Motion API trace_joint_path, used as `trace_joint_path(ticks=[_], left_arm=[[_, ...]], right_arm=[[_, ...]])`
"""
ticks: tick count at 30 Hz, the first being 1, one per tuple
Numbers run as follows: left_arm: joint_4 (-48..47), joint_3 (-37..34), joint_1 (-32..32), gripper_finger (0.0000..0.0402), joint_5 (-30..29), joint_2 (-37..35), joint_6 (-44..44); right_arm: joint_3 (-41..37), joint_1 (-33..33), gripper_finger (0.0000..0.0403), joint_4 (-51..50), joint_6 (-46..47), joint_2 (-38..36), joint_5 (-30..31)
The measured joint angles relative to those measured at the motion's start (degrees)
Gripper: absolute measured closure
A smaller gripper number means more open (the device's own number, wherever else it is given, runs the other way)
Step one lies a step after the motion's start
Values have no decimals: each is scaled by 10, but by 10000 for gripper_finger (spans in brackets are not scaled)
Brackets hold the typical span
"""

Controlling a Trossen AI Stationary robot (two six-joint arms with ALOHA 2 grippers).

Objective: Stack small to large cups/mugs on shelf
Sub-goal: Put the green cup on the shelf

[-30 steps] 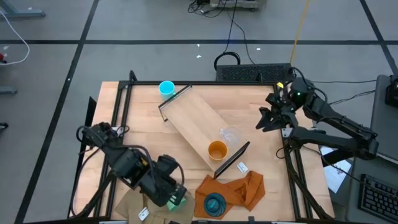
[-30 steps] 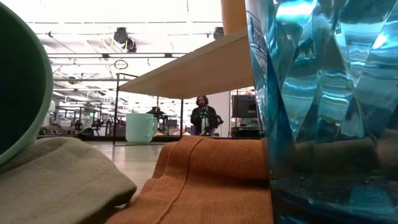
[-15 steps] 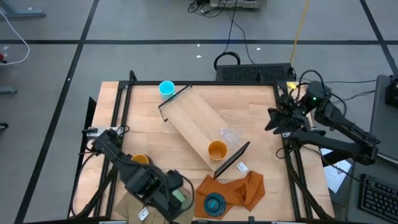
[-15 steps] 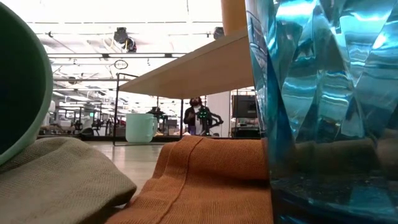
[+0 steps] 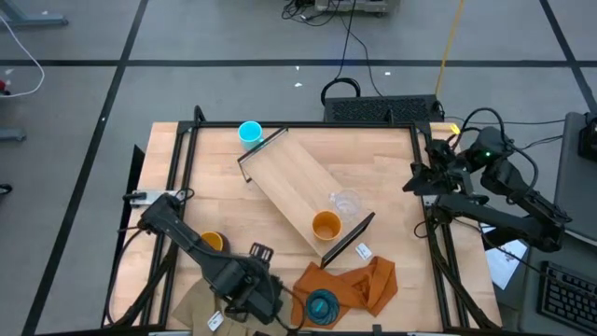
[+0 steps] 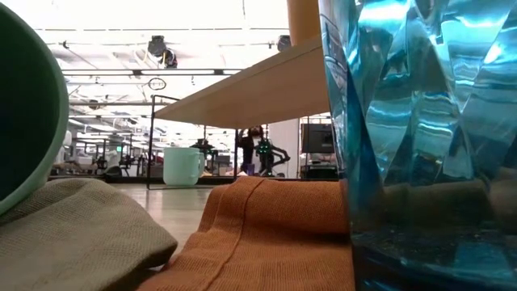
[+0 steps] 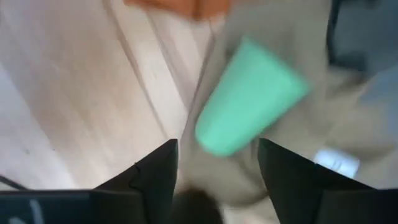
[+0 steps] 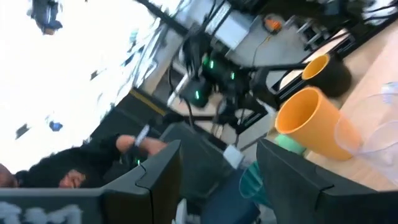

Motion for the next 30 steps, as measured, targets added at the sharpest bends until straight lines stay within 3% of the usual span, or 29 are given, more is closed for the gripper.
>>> trace_joint_path(ticks=[7, 10, 14, 20, 26, 30], left_arm=[[2, -113, -13, 204, 24, -5, -33], [0, -130, -13, 194, 74, -8, -30], [3, -126, -14, 173, 79, -7, -41], [2, -120, -21, 134, 41, -7, -25], [5, -120, -40, 96, 7, -7, 45], [20, -120, -44, 69, -1, -7, 16]], right_arm=[[0, 0, 206, 0, 39, -1, 23], [0, 0, 206, 1, 43, -3, 25], [0, 0, 206, 0, 47, -3, 25], [0, 0, 206, 0, 39, -3, 25], [0, 0, 206, 0, 33, -3, 25], [0, 0, 206, 0, 40, -6, 25]])
